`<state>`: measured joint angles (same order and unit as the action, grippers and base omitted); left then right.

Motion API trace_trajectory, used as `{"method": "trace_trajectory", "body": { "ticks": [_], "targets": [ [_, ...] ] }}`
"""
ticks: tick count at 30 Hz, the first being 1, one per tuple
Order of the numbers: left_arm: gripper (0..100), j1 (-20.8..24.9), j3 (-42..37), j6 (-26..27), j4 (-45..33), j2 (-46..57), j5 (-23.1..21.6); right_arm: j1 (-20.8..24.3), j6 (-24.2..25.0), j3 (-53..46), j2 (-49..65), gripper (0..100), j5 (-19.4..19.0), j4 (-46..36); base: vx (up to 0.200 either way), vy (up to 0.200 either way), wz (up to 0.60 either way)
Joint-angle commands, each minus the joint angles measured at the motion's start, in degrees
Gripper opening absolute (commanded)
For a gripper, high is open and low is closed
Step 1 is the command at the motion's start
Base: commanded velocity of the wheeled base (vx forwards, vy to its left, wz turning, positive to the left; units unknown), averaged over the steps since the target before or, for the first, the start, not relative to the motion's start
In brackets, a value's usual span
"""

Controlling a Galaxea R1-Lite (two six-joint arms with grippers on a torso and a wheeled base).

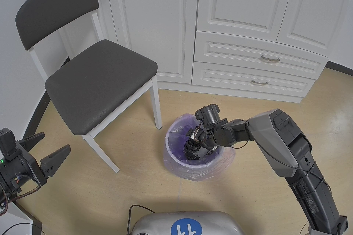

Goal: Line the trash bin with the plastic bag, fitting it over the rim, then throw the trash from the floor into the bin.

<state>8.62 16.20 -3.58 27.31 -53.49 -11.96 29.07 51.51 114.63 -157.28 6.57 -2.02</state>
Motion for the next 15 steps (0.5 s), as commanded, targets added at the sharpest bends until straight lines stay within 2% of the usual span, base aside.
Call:
{"method": "trace_trajectory", "body": {
  "ticks": [1, 15],
  "targets": [
    [100, 0.0, 0.1, 0.0, 0.0, -0.2, 0.0, -0.1, 0.0, 0.0, 0.1, 100, -0.1, 0.0, 0.0, 0.0, 0.0],
    [100, 0.0, -0.1, 0.0, 0.0, -1.2, 0.0, -0.2, 1.0, 0.0, 3.2, 100, -0.1, -0.3, 0.0, 0.0, 0.0]
  ]
}}
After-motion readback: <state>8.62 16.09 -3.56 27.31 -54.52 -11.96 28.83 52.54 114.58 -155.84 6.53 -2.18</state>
